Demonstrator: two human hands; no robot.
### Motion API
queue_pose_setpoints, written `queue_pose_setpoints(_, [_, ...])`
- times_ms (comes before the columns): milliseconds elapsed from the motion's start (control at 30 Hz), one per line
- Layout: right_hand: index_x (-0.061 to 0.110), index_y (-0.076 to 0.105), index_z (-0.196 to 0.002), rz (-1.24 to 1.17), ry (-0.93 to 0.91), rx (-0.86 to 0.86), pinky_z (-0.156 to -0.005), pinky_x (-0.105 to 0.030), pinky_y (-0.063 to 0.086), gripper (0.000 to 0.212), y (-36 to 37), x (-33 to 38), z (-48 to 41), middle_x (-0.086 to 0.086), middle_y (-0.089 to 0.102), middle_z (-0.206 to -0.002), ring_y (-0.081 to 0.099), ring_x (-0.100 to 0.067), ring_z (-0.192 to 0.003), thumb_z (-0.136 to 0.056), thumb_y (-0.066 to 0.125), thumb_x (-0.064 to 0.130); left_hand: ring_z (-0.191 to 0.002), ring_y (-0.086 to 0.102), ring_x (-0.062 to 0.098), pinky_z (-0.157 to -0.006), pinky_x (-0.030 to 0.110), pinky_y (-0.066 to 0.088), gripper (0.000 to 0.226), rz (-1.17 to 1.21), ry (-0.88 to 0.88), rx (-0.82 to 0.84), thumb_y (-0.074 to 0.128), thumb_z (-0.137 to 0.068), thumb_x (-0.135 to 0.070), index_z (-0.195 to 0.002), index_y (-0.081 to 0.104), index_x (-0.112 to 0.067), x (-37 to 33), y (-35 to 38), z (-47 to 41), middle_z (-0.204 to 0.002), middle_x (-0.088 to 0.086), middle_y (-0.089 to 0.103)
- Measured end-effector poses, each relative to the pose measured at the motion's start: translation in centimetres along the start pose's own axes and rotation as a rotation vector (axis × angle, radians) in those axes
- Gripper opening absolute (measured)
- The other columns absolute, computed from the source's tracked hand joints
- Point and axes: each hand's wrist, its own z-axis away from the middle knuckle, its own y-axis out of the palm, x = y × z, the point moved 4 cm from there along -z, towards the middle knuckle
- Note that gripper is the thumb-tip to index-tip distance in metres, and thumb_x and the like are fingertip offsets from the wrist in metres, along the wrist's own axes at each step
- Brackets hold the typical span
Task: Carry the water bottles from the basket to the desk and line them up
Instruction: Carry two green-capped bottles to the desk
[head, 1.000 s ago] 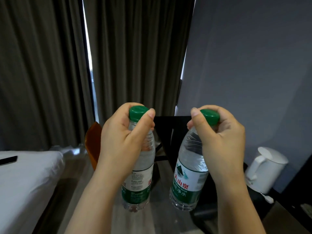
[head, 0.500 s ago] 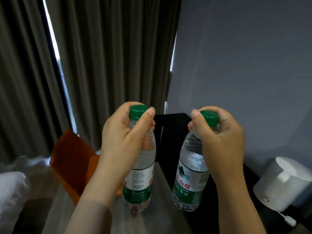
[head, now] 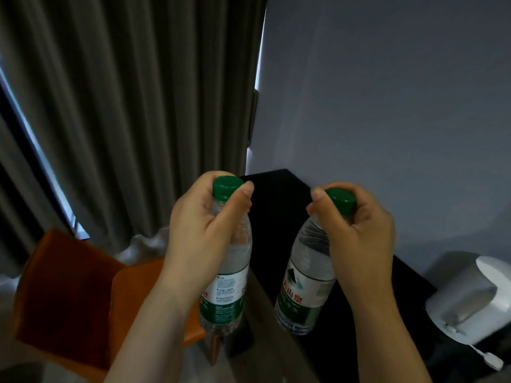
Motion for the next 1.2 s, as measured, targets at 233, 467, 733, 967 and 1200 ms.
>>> queue_pose_setpoints(233, [0.025,0.068,-0.086,0.054,0.061,0.031,-0.062,-0.016,0.053,0.013,3.4,-6.8,-4.4,0.001,0.07,-0.079,0.068,-0.009,-0.073,-0.081,0.071,0.038,-0.07,0.062,0.005,-0.06,0.013,0.048,0.023,0.021,-0.05,0.074,0.056,-0.088,-0.046,-0.085,0.062,-0.023,7.2,1.6,-5.5,-0.08,-0.002,0.066])
queue_pose_setpoints(467, [0.029,0.067,-0.088,0.074,0.135,0.052,-0.066,-0.018,0.055,0.013,6.5,-14.9,-11.1,0.002,0.071,-0.083,0.069,-0.009,-0.076,-0.079,0.073,0.038,-0.075,0.062,0.018,-0.068,0.03,0.051,0.025,0.015,-0.107,0.133,0.058,-0.085,-0.046,-0.085,0.062,-0.022,15.2,5.5,-12.7,-0.079,0.004,0.065])
queue_pose_setpoints(733, [0.03,0.069,-0.096,0.093,0.239,0.066,-0.068,-0.012,0.052,0.031,8.8,-25.4,-20.2,0.014,0.07,-0.084,0.067,0.0,-0.08,-0.07,0.072,0.047,-0.078,0.063,0.006,-0.067,0.015,0.048,0.016,-0.015,-0.184,0.272,0.065,-0.081,-0.041,-0.089,0.062,-0.028,26.4,12.0,-21.9,-0.083,-0.003,0.066])
queue_pose_setpoints(967, [0.029,0.067,-0.108,0.15,0.347,0.027,-0.079,-0.023,0.055,0.043,10.5,-34.5,-24.1,0.013,0.071,-0.091,0.067,-0.001,-0.087,-0.07,0.073,0.049,-0.086,0.064,0.016,-0.076,0.043,0.053,0.018,-0.029,-0.249,0.383,0.063,-0.082,-0.044,-0.093,0.06,-0.031,36.7,15.5,-26.2,-0.089,-0.005,0.066])
queue_pose_setpoints(1200, [0.023,0.068,-0.102,0.277,0.46,-0.032,-0.075,-0.027,0.057,0.029,12.3,-42.9,-25.1,0.011,0.07,-0.087,0.067,-0.002,-0.081,-0.077,0.077,0.035,-0.09,0.063,0.005,-0.077,0.019,0.048,0.015,-0.038,-0.314,0.547,0.069,-0.085,-0.023,-0.096,0.061,-0.016,45.1,18.6,-28.7,-0.092,-0.005,0.067])
